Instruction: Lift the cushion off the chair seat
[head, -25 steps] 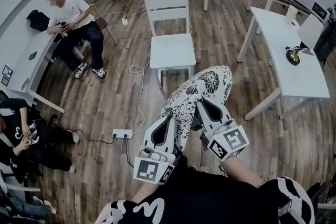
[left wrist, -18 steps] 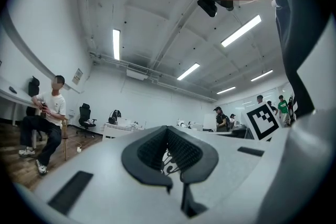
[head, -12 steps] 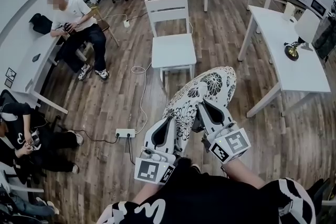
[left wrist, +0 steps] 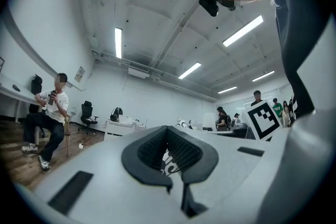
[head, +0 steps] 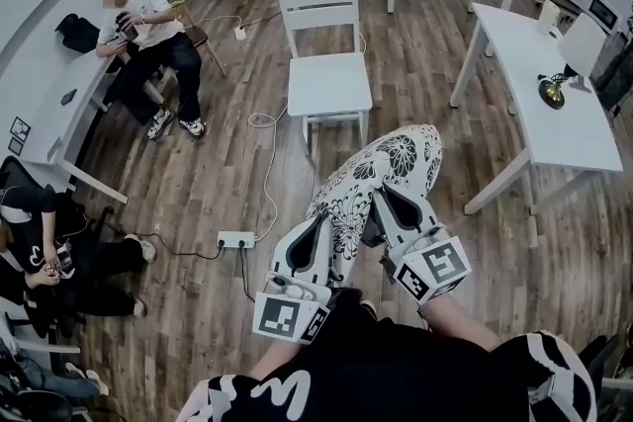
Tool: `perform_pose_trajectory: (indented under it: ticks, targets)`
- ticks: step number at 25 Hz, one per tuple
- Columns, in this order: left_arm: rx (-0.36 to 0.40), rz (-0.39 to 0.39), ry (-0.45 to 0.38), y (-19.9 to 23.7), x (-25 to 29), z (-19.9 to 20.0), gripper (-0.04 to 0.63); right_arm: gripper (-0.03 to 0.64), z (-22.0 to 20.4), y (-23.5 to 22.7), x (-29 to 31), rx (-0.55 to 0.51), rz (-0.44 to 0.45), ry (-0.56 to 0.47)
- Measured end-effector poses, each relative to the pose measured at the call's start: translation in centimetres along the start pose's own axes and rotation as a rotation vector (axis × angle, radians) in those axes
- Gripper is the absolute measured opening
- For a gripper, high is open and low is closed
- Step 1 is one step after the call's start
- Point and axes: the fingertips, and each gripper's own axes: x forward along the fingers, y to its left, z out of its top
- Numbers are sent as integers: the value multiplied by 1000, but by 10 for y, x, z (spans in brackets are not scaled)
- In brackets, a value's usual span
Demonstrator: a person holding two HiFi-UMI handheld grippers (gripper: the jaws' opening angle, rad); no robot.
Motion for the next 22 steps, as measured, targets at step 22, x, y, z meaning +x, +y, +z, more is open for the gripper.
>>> perform_pose_trajectory:
  ticks: [22]
  targets:
    - [12, -2, -12, -3, 1, 5, 0, 32, 2, 4, 0, -5, 16, -4]
